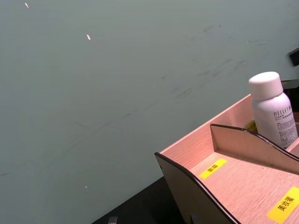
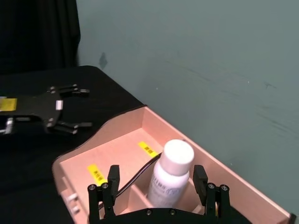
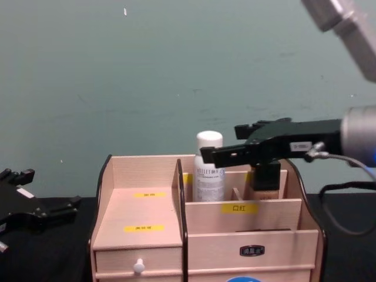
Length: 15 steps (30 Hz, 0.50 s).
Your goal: Pick up the facial cleanser and watermelon frost from the table and place them into the tiered storage box.
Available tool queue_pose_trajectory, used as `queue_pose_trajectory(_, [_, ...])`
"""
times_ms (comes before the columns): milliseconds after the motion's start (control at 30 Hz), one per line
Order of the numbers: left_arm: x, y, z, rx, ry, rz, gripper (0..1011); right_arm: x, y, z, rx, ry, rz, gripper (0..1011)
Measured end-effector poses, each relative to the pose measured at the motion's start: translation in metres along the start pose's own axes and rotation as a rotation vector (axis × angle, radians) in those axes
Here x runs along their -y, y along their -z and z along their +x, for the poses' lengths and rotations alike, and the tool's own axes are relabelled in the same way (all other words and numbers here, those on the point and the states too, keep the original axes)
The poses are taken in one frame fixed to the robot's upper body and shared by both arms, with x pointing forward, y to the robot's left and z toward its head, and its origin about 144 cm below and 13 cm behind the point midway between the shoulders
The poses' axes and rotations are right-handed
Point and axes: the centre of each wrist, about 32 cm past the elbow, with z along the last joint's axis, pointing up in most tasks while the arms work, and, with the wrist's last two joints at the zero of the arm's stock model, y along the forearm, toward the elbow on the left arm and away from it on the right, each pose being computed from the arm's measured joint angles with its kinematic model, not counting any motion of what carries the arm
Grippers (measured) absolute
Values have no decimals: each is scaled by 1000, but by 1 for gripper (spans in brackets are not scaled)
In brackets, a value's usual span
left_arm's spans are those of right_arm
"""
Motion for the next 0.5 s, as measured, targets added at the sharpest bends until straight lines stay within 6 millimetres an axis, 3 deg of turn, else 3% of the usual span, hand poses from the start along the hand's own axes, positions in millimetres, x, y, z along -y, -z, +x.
queue_pose_trajectory(233, [0, 0, 0, 0, 0, 0, 1010, 34, -7, -20, 0, -19, -43, 1004])
queue_pose_trajectory(500, [0, 0, 0, 0, 0, 0, 1010, 66, 7, -49, -49, -54, -122, 1004])
